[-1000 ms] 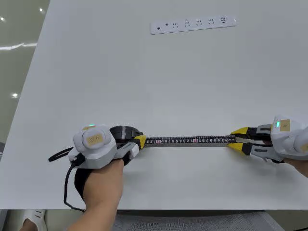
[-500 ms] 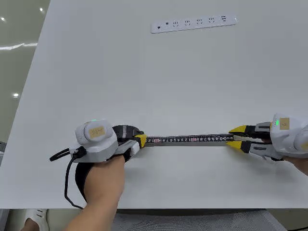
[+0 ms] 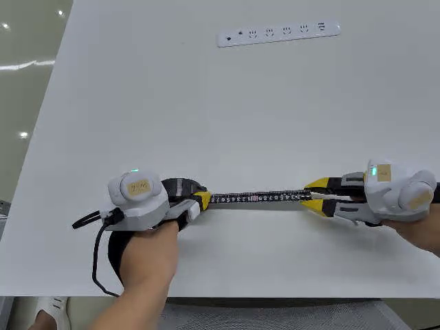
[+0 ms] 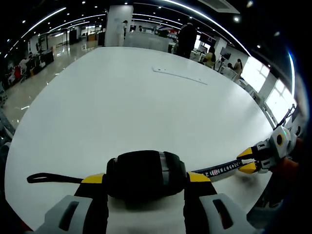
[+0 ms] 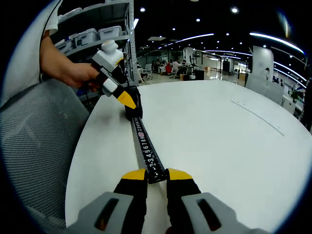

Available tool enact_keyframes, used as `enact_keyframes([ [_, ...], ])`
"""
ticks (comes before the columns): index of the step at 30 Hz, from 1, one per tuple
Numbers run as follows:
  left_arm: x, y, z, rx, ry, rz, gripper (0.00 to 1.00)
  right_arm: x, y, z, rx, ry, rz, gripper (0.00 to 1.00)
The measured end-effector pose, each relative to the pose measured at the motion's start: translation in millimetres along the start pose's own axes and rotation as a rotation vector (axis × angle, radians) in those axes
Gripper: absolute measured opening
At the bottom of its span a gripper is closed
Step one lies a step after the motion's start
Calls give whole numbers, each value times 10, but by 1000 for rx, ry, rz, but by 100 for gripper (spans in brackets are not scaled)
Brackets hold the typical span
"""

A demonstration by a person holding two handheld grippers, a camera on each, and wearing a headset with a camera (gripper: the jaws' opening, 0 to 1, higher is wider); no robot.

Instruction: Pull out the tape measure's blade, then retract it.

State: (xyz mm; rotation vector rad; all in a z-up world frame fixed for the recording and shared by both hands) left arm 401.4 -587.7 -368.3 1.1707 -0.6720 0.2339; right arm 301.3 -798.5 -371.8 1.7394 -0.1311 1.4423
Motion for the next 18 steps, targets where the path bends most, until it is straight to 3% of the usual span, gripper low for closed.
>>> enact_keyframes([
  [18, -9, -1, -4, -17, 16, -9, 59, 162, -179, -10, 58, -15, 57, 13],
])
Point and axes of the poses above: the centre of the closed fingertips' face, and the gripper's own axes: y roughly backward along the fingers, z roughly to its right, x roughly out of its top, the point moved 2 cm from there along y, roughly backward along the fingers, and after that the axes turned 5 degrees about y, right-handed, at the moved point
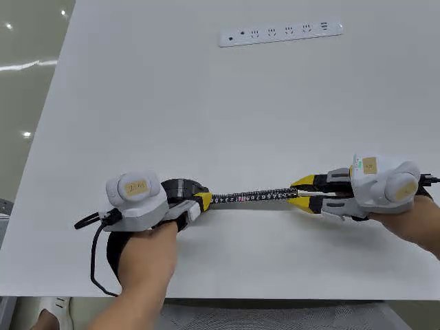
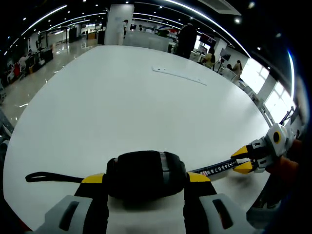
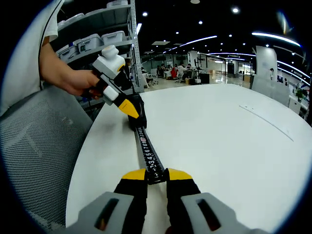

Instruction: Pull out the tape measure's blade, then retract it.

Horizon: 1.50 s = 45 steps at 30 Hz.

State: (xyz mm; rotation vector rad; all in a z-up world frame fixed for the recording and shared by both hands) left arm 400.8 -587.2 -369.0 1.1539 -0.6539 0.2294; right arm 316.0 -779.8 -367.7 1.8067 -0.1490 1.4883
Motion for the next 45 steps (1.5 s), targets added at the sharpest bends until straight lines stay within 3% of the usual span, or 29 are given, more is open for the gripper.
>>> enact_keyframes([
  [6, -3, 9, 2, -5, 5, -3, 59, 3, -66, -25, 23, -32, 13, 12],
  [21, -1, 9, -5, -23, 17, -9, 59, 75, -303, -113, 65, -23, 24, 12],
  [33, 4, 7, -11, -26, 34, -7, 59, 118, -504, -115, 77, -40, 53, 12],
  [34, 5, 7, -10, -29, 39, -5, 59, 107, -519, -110, 71, -28, 36, 12],
  [36, 8, 7, -21, -32, 49, -2, 59, 92, -514, -82, 71, -57, 49, 12],
  [45, 10, 6, -15, -32, 47, -1, 59, 100, -509, -94, 77, -50, 47, 12],
])
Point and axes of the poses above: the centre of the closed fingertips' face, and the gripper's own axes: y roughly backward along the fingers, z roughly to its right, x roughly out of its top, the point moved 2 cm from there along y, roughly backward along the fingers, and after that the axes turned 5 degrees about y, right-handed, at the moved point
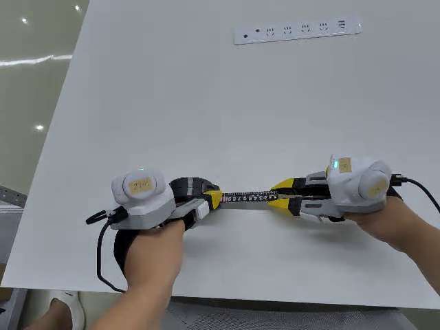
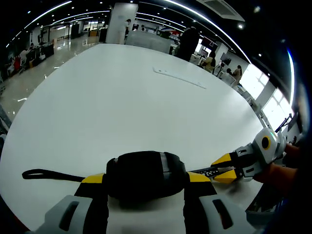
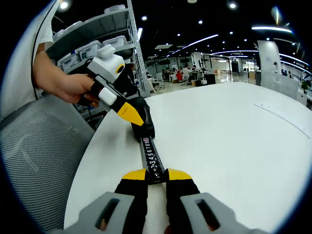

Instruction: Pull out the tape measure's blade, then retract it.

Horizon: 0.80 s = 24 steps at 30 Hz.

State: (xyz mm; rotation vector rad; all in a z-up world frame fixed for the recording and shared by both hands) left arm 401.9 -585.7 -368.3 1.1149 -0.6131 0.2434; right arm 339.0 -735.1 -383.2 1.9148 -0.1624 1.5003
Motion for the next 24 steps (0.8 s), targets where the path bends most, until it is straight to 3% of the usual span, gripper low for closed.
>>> enact_keyframes([
  [10, 1, -3, 10, 13, -13, -5, 60, 1, -6, -17, -5, 4, -2, 12],
  [14, -5, -12, 29, 36, -47, -6, 60, -10, -16, -23, -11, 17, -12, 11],
  [24, 8, -16, 10, 50, -41, -9, 59, 0, -19, -12, -22, 56, -26, 12],
])
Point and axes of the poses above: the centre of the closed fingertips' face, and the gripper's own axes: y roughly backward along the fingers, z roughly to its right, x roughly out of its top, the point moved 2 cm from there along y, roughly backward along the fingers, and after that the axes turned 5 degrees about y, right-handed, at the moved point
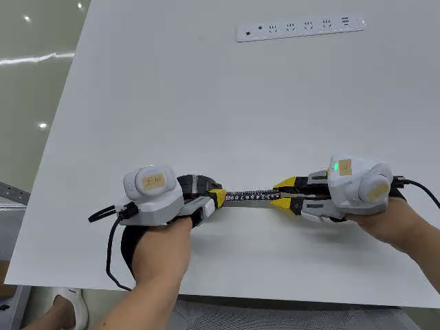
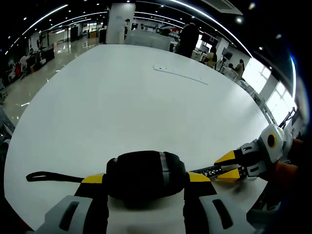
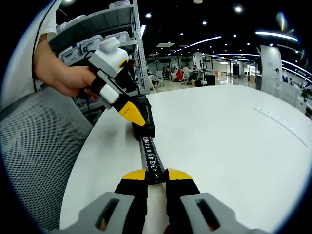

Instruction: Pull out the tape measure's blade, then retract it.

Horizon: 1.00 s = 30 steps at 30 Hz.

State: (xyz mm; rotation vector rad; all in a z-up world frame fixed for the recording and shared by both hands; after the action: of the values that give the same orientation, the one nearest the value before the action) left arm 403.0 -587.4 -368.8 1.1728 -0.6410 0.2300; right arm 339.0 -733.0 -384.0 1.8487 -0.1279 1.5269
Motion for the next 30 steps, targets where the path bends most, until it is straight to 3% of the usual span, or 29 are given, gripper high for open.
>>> enact_keyframes([
  [10, 3, 1, 1, -3, 9, 5, 60, 37, 1, -10, 14, 12, -6, 12],
  [21, 3, -16, 10, 28, 16, 13, 62, 31, 11, -13, 8, 22, -16, 12],
  [25, 11, -22, 12, 41, 10, -23, 61, 39, 11, -11, 8, 47, -23, 12],
  [30, -1, -25, 3, 45, 14, -34, 60, 50, 8, 12, 15, 87, -35, 12],
])
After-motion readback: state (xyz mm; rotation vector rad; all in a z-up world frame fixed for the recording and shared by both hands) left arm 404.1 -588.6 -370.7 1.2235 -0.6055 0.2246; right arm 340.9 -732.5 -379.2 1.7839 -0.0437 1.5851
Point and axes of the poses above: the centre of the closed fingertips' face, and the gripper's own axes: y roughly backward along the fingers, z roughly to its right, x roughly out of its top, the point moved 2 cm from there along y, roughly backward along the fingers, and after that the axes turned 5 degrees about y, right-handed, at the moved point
